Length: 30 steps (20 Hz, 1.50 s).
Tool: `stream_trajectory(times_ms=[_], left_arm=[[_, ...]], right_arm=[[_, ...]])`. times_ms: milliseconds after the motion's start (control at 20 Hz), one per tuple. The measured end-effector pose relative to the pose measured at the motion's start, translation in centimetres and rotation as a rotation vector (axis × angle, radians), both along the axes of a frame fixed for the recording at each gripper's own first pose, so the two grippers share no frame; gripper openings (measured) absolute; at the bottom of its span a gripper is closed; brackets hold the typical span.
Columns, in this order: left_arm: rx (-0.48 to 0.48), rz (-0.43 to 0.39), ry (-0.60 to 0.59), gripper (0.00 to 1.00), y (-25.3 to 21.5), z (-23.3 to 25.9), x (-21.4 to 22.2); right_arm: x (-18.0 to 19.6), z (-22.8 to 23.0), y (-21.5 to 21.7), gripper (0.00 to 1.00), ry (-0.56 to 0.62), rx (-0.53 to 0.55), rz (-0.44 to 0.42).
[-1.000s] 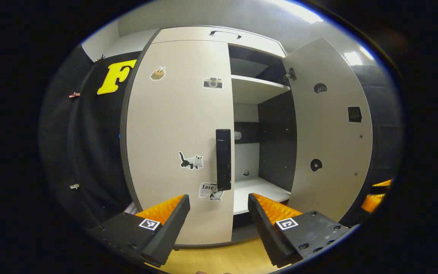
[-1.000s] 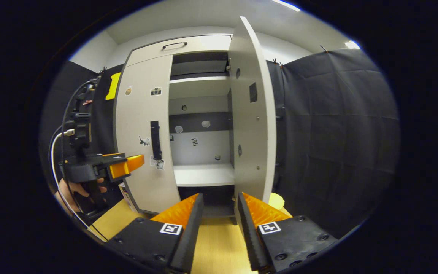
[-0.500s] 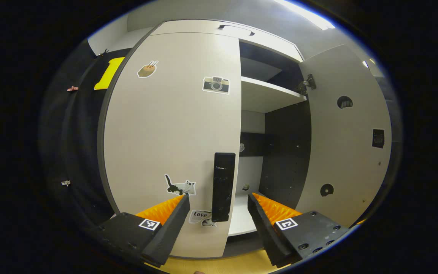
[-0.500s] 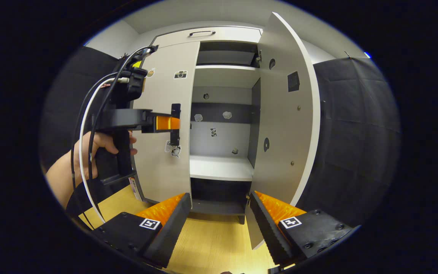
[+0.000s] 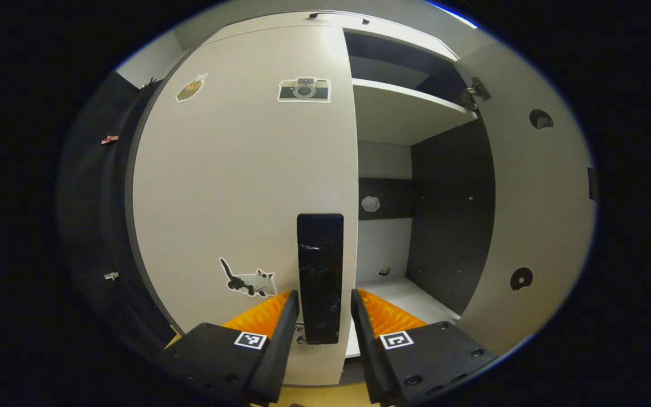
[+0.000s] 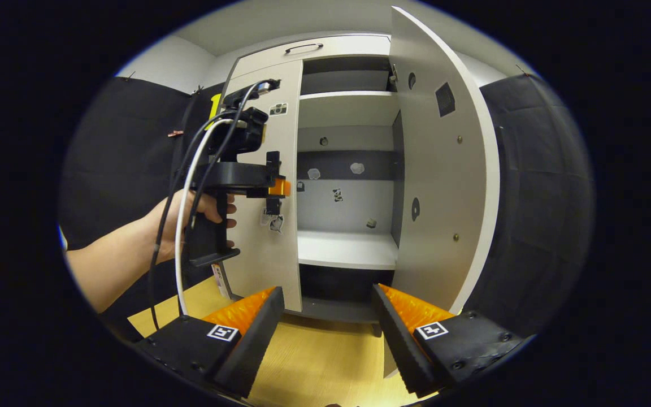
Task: Open the right door of the double-door shoe cabinet with the right hand, and open the left door with the left hand.
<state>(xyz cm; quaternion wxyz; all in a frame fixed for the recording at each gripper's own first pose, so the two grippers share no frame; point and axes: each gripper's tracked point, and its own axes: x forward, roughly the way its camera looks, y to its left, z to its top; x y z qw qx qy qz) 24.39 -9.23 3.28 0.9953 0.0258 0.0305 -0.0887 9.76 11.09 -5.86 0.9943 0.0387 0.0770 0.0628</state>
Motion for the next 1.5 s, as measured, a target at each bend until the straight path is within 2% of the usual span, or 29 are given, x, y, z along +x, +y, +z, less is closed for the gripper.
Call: stream_trajectory(times_ms=[100,200,250,400,500,750,1150,1500], left_arm=[[-0.006,0.025,0.003,0.54,0.0,0.0,0.2],[-0.021,0.049,-0.009,0.45,0.5,0.2,0.6],[-0.036,0.050,-0.011,0.36,0.5,0.2,0.5],[0.003,0.046,-0.028,0.35,0.4,0.1,0.5],[-0.013,0.031,-0.040,0.31,0.4,0.0,0.5],[-0.002,0.017,-0.028,0.10,0.3,-0.1,0.4],[-0.022,0.020,-0.029,0.08,0.6,-0.2,-0.3],[-0.033,-0.016,-0.026,0.08,2.9,-0.3,-5.4]], right_arm=[[0.2,-0.1,-0.1,0.98,-0.001,0.008,0.011],[0.3,-0.3,-0.3,0.98,-0.001,0.012,0.016],[0.3,-0.3,-0.5,0.98,-0.001,0.014,0.015],[0.5,-0.5,-0.9,0.98,0.004,0.025,0.013],[0.6,-0.4,-0.9,0.98,0.002,0.030,0.014],[0.5,-0.5,-0.7,0.98,0.003,0.039,0.021],[0.1,0.0,0.1,0.98,0.000,0.031,0.023],[-0.8,0.0,0.4,0.98,0.013,0.021,-0.028]])
